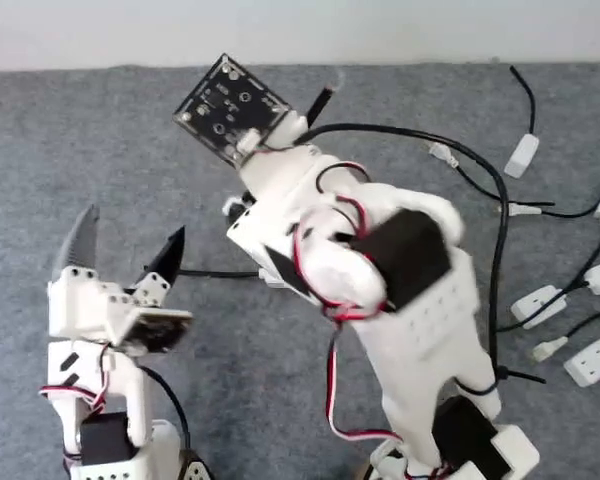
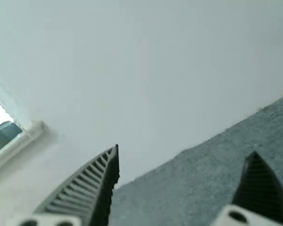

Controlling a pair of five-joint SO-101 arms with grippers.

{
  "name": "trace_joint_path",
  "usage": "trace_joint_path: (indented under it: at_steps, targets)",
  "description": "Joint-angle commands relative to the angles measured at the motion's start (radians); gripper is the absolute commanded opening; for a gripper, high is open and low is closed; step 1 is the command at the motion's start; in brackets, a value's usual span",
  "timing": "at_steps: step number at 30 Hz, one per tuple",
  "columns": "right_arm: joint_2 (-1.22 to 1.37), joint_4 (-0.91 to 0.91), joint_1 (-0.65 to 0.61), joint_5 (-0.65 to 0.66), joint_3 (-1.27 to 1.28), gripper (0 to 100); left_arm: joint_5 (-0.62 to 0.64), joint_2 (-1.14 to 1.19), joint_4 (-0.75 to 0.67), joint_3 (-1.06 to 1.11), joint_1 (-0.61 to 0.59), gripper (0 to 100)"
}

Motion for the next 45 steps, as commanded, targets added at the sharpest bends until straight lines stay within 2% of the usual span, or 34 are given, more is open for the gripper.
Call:
trace_joint_path:
  at_steps: [1, 6, 10, 17, 23, 30, 37, 45]
  targets:
    - [-0.018, -0.044, 0.036, -0.155, 0.035, 0.8, 0.17, -0.012, 0.063, -0.015, -0.092, 40]
    - [-0.018, -0.151, 0.039, -0.31, 0.173, 0.8, 0.336, -0.012, 0.144, -0.016, -0.198, 40]
    - [-0.019, -0.249, 0.076, -0.368, 0.364, 0.7, 0.348, -0.009, 0.242, -0.015, -0.207, 40]
    - [-0.019, -0.478, 0.104, -0.384, 0.678, 0.7, 0.413, -0.009, 0.359, -0.012, -0.207, 40]
    - [-0.018, -0.641, 0.11, -0.384, 0.87, 0.7, 0.528, -0.008, 0.414, -0.01, -0.21, 40]
    - [0.001, -0.659, 0.157, -0.43, 0.924, 0.7, 0.634, -0.008, 0.417, -0.01, -0.285, 40]
    - [0.096, -0.587, 0.128, -0.427, 0.925, 0.7, 0.637, -0.008, 0.393, -0.01, -0.281, 40]
    - [0.087, -0.562, 0.119, -0.433, 0.87, 0.8, 0.637, -0.006, 0.387, 0.004, -0.281, 40]
